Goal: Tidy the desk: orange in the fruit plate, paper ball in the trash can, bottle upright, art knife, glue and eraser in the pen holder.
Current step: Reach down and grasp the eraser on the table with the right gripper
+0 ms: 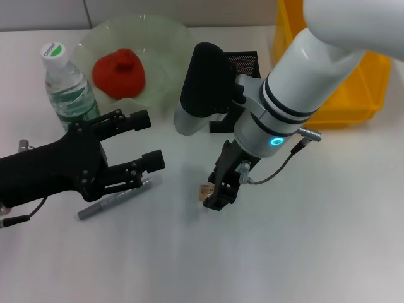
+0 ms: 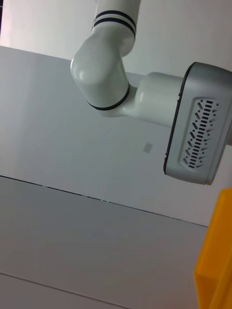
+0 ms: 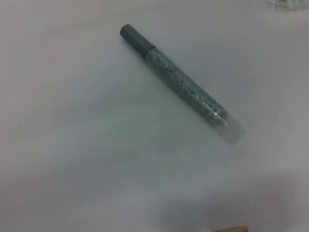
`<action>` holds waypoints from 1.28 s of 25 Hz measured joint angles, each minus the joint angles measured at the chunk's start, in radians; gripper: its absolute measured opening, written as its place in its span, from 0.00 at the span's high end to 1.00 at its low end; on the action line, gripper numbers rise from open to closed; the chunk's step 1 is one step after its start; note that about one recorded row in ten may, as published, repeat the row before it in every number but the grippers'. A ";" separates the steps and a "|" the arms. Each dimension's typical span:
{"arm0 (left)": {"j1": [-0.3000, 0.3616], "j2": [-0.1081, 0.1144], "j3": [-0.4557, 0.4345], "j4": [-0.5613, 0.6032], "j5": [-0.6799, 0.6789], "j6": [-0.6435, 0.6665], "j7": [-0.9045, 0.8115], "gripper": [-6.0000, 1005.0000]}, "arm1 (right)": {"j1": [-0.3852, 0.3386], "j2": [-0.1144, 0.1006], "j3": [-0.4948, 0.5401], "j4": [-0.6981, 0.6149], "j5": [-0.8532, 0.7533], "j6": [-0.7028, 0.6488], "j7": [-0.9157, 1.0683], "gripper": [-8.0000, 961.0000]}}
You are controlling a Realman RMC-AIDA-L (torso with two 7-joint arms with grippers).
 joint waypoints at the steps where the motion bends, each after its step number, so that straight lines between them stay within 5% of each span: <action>1: 0.000 0.000 0.000 0.000 0.000 0.000 0.000 0.23 | 0.000 0.000 -0.002 0.001 0.000 0.001 0.000 0.53; 32: -0.009 0.000 0.000 -0.011 0.000 -0.006 0.005 0.23 | 0.001 0.000 -0.042 0.026 0.022 0.034 0.000 0.62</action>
